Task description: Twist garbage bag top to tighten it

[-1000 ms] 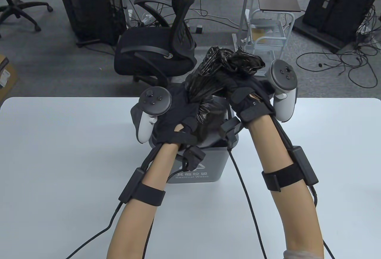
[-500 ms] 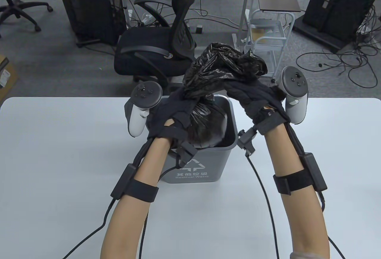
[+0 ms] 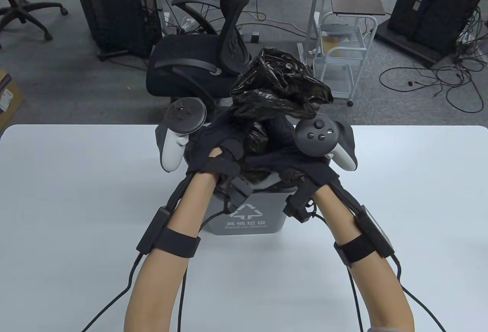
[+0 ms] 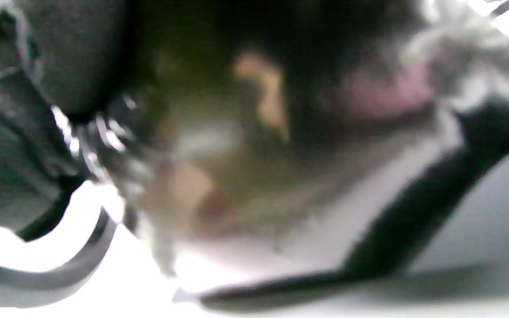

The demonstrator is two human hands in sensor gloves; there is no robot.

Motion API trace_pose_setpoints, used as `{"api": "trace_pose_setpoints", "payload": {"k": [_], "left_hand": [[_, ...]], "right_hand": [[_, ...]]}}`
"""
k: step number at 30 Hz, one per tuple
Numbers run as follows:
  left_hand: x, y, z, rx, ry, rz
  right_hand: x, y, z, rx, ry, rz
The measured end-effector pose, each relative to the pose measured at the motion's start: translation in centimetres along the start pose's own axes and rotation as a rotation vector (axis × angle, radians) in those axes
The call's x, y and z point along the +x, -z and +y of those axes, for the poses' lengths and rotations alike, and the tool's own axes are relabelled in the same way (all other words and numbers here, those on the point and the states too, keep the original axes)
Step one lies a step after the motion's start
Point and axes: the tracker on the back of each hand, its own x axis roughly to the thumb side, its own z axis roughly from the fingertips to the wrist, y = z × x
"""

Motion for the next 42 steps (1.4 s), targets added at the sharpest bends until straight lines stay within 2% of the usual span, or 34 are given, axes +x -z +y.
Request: {"api": "trace_pose_setpoints", "payload": {"k": [9,17,22,26,29,35,42], "left_hand": [[0.4,0.2,-0.1,-0.018,0.013,-0.010],[1.3,-0.2,0.0,0.050,0.085,0.017],[1.8,-0.4,0.2,0.025,0.055,0.003],[2.0,-0.5,0.0,-0.004,0.008,0.001],[1.9,-0.5,-0.2,-0.014,-0.009,0.001],[1.9,-0.4,-0.7,0.037,0.046,0.017],[1.4,0.1,-1.1,0.017,0.038,0.026]], "right_hand": [[0.4,0.4,0.0,-0.047,-0.011,0.047],[-0.1,0.4,0.3,-0.054,0.002,0.046],[-0.4,0.5,0.1,-0.063,0.029,0.058],[-0.8,0.5,0.0,-0.049,0.069,0.059],[-0.8,0.6,0.1,0.012,0.093,0.045],[-0.6,0.7,0.8,0.047,0.066,0.037],[-1.2,0.8,1.4,-0.032,0.107,0.051]]}}
